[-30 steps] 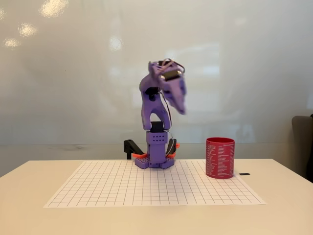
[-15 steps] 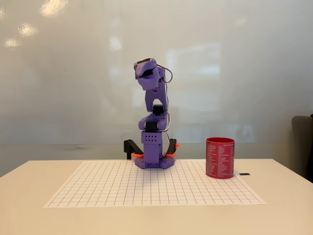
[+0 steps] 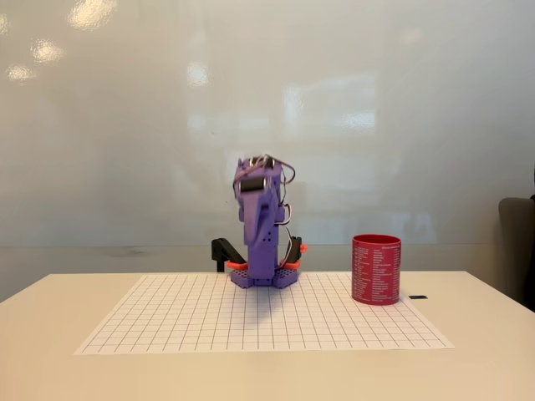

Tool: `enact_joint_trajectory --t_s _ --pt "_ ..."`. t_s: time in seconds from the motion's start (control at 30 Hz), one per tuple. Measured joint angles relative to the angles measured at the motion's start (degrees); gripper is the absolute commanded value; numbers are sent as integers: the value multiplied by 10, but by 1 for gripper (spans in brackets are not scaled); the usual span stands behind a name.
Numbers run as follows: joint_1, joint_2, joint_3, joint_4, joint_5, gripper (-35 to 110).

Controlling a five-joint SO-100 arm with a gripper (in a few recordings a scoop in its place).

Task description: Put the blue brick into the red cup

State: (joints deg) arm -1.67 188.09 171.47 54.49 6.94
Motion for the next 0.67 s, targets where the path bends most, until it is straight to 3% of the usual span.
enact_joint_trajectory --t_s 0.3,0.67 --pt "-28 8 37 87 2 0" --pt "-42 11 37 94 8 0"
